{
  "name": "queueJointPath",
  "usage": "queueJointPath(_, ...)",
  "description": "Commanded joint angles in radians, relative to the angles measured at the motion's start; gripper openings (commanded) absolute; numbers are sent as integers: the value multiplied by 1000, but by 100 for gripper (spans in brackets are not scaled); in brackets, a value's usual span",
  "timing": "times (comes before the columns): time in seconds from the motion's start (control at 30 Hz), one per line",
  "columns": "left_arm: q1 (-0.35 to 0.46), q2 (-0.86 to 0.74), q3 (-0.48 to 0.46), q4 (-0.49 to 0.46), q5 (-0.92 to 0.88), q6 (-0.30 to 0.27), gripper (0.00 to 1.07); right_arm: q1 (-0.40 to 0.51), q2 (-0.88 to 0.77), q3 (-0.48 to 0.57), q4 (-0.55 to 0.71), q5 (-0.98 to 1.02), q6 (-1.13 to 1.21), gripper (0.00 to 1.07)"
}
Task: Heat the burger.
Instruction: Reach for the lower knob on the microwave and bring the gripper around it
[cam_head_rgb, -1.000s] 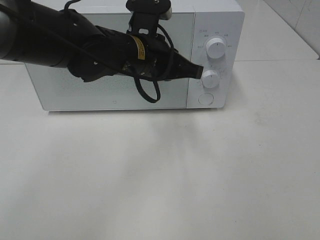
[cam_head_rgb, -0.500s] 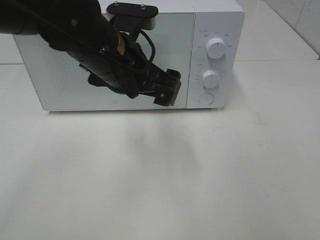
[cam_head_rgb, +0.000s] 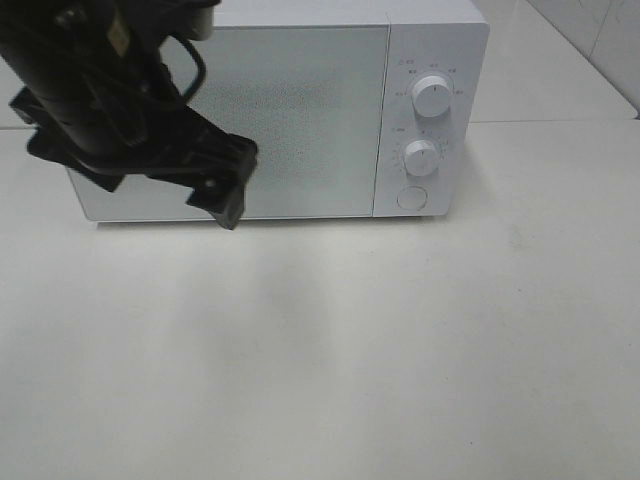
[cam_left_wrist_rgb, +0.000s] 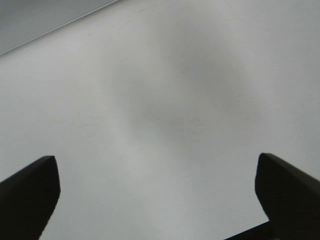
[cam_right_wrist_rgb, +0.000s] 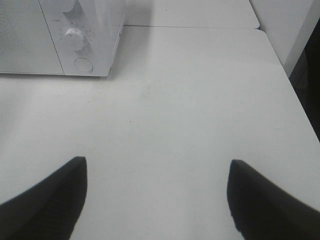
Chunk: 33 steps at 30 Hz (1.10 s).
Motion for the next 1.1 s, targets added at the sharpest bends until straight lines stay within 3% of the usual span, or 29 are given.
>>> queueJointPath(0.03,75,-47,-2,-27,54,31,100,-7,-27,4,-1,-12,-9,76)
queueJointPath(0.47,449,-183,23,-184,250,251,100,-7,-27,4,-1,-12,-9,76)
queueJointPath(0.6,509,-237,90,-181,243,262,100,-7,-27,4,-1,-12,-9,76)
queueJointPath(0.77,590,-367,275,-179,196,251,100,-7,-27,4,-1,-12,-9,76)
queueJointPath(1.1,602,-598,531,-141,197,250,100,-7,-27,4,-1,-12,-9,76)
